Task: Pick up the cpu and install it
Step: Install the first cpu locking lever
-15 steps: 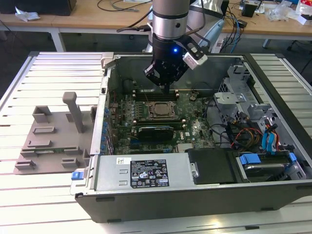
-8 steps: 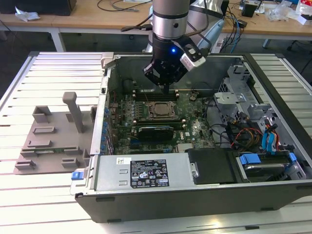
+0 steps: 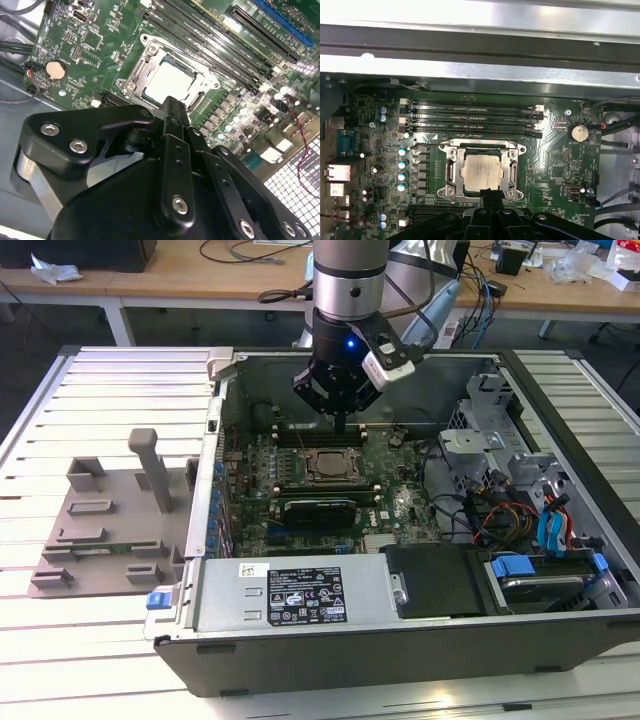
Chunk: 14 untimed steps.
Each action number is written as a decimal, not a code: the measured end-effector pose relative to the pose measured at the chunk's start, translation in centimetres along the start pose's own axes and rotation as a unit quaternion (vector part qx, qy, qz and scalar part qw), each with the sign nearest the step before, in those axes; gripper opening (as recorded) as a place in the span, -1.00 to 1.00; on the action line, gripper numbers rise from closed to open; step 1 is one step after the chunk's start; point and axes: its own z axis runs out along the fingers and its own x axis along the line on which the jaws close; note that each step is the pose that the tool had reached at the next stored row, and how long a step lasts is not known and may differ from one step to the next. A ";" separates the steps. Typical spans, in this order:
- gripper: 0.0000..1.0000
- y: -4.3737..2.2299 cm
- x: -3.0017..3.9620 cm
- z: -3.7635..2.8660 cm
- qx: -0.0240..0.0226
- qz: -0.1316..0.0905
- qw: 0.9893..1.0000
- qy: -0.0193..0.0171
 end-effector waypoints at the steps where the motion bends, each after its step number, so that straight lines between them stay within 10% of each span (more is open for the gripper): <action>1: -0.79 0.00 0.01 0.00 0.001 0.018 1.000 0.001; 14: -0.79 0.03 0.21 -0.01 0.002 0.019 1.000 0.001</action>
